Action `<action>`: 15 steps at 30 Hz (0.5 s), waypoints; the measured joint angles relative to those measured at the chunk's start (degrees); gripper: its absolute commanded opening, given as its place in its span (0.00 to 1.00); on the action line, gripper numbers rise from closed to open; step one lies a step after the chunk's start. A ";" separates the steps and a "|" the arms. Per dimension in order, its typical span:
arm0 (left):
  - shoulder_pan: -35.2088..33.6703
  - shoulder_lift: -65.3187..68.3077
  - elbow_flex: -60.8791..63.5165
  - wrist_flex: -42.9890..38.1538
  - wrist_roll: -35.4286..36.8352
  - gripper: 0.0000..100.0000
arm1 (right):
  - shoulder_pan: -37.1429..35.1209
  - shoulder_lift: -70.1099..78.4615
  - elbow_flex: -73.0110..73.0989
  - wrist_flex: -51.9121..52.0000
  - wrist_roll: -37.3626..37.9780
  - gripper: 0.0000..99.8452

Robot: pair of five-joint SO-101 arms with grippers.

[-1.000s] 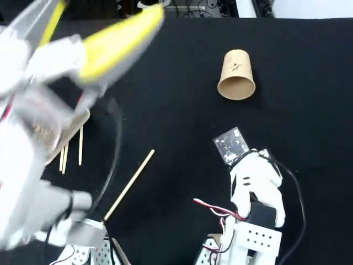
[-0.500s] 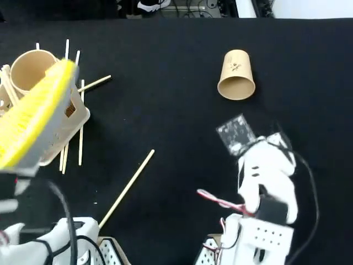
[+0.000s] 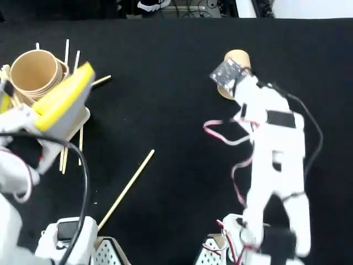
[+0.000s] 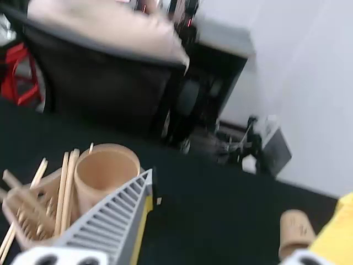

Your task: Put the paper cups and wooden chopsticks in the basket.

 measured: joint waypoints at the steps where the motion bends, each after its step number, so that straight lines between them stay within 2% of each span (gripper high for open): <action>1: 0.00 -2.11 4.22 0.00 0.00 0.48 | 0.00 2.81 -1.76 -0.62 0.18 0.36; 6: 0.00 -10.99 22.24 -2.20 0.00 0.48 | 0.00 16.70 -9.05 -5.63 0.35 0.36; 9: 0.00 -14.95 32.18 -6.95 0.00 0.48 | -0.70 24.35 -12.92 -9.32 0.18 0.36; 13: 0.00 -20.75 44.92 -13.80 0.00 0.48 | -1.41 33.23 -17.32 -19.52 -4.48 0.35; 15: 0.00 -23.65 51.69 -18.02 0.00 0.48 | -1.23 37.01 -18.90 -24.88 -6.07 0.31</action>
